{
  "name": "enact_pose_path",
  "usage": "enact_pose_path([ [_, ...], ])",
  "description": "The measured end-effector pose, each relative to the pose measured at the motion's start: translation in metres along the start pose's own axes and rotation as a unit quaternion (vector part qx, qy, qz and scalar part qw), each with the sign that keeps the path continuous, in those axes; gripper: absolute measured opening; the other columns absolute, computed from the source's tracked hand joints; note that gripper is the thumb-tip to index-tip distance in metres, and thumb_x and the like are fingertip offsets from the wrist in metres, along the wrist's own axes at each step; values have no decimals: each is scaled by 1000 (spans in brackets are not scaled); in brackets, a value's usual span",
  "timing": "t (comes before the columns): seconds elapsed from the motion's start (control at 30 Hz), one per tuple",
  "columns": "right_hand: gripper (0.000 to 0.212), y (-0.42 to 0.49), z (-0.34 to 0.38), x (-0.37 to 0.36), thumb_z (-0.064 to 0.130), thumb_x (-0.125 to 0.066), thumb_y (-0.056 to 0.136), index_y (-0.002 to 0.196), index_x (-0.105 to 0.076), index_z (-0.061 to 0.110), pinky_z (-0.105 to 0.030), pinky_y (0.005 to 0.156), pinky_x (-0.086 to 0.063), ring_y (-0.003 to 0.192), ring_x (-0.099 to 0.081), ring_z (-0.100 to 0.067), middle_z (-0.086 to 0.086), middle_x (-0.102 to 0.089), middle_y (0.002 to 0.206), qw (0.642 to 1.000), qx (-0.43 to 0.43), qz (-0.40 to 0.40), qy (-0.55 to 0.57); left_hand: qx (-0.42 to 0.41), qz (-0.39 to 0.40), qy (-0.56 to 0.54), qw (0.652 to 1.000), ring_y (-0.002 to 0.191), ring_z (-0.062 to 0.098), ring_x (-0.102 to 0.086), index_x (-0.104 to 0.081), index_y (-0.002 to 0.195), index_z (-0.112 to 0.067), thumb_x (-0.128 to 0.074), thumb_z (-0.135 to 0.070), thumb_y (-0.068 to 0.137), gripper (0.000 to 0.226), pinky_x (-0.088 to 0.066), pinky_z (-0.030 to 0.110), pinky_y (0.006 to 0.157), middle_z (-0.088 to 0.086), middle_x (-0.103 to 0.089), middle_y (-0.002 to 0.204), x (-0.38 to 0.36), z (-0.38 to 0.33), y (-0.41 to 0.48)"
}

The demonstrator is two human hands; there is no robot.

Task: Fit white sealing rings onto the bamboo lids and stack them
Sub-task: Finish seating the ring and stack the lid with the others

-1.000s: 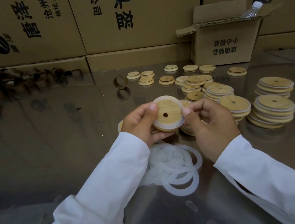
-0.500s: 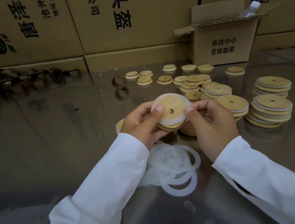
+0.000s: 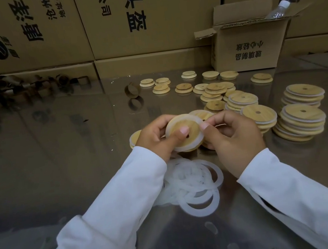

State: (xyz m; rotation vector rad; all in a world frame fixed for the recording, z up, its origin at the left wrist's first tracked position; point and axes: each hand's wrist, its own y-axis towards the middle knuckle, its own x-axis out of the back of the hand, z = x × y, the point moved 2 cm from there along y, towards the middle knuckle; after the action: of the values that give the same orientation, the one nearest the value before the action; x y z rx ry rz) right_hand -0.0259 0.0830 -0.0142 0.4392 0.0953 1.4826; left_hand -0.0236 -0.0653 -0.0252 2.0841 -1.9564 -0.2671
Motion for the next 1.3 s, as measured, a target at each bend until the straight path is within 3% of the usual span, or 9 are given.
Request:
enact_pose_path([
  [0.3,13,3,1,1,17,-64,82,72,-62,25,-41,79,-55,78,-66,-17,3,-68,78,1000,-1,-2,22,-9,-11,-41,999,90,24,-64,-68,82,-31,-68,-27,69,14,-53,43,80,-2,-69,87,1,-2,1],
  [0.43,12,-1,5,1,19,-64,82,75,-59,27,-16,72,-50,79,-61,-3,13,-65,80,997,71,-12,-26,0,-11,-46,999,90,24,-65,-68,83,-28,-77,-29,68,18,-55,43,79,-1,-70,86,2,-3,0],
  [0.73,12,-6,2,-1,22,-64,82,75,-57,29,-2,66,-42,81,-56,5,16,-62,76,994,84,-34,-56,16,-35,-62,997,86,22,-66,-66,85,-23,-68,-33,58,29,-56,41,77,-3,-71,81,-1,-3,-1],
  [0.83,12,-3,0,1,22,-64,82,73,-58,28,-10,61,-45,77,-59,1,16,-62,76,995,76,-41,-55,22,-28,-45,998,86,20,-67,-65,87,-23,-70,-27,65,23,-56,38,76,-5,-71,81,-1,-3,-1],
  [0.93,10,-2,0,2,20,-64,82,74,-60,23,-15,67,-47,80,-61,-3,15,-64,77,993,88,-39,-72,22,1,-8,1000,80,13,-66,-65,85,-22,-69,-11,75,16,-57,30,72,-7,-70,79,-2,-2,-1],
  [1.13,11,-2,0,0,24,-63,84,75,-58,26,4,62,-34,73,-53,7,16,-59,79,988,99,-17,-121,3,14,23,1000,75,12,-63,-64,83,-16,-65,-2,79,14,-53,25,74,2,-67,80,-5,-3,-3],
  [1.23,14,-2,-1,0,27,-61,85,73,-55,28,6,62,-32,73,-51,14,21,-55,73,986,90,-1,-137,-7,10,23,1000,72,7,-63,-63,83,-15,-65,0,79,16,-53,21,71,0,-67,80,-4,-3,-3],
  [1.3,13,0,-2,0,26,-60,86,74,-55,26,5,62,-33,68,-51,8,20,-54,72,985,87,4,-149,-17,13,31,999,73,4,-62,-63,82,-16,-65,0,79,17,-52,20,70,-3,-66,80,-4,-3,-3],
])
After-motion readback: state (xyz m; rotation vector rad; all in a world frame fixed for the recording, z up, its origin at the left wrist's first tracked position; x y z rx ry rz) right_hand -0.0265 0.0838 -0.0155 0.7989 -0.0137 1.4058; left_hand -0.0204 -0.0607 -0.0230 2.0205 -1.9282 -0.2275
